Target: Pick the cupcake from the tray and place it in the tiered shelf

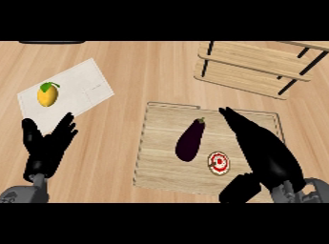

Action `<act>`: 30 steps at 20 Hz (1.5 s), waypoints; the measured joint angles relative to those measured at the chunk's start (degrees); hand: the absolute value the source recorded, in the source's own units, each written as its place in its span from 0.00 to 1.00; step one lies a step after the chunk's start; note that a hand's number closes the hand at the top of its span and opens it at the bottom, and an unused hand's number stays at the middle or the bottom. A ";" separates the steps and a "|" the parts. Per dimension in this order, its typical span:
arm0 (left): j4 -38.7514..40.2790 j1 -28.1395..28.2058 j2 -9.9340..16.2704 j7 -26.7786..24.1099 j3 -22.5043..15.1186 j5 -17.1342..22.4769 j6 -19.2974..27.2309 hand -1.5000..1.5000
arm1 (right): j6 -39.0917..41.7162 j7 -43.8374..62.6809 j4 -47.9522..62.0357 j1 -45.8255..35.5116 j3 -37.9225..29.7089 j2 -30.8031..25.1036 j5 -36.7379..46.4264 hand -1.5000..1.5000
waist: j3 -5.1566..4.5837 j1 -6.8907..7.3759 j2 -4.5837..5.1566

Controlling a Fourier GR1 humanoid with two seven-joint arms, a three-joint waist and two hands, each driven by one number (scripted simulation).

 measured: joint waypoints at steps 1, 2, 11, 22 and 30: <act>-0.48 0.29 -0.13 0.32 -0.14 -0.07 -0.07 0.50 | -0.19 0.08 0.78 0.27 0.79 0.84 1.66 0.00 | 0.00 0.01 -0.02; -1.19 0.48 0.01 0.77 0.08 0.11 -0.21 0.50 | 0.03 0.42 0.99 -0.19 0.55 1.22 2.17 0.00 | 0.01 0.03 -0.02; -2.16 1.46 -1.19 0.83 0.53 -1.47 -0.10 0.50 | 0.48 -0.14 3.80 3.76 3.00 6.04 11.41 0.00 | 0.03 -0.14 -0.02; -0.82 1.43 -2.13 -0.79 2.33 -2.67 -1.72 0.50 | 1.23 -2.90 11.80 7.06 2.15 11.45 21.63 0.00 | 0.10 -0.15 -0.03; -3.29 2.41 -2.79 1.62 3.74 -3.57 -2.94 0.50 | 1.11 -8.92 18.04 8.62 -2.79 15.47 28.06 0.00 | 0.06 -0.11 0.01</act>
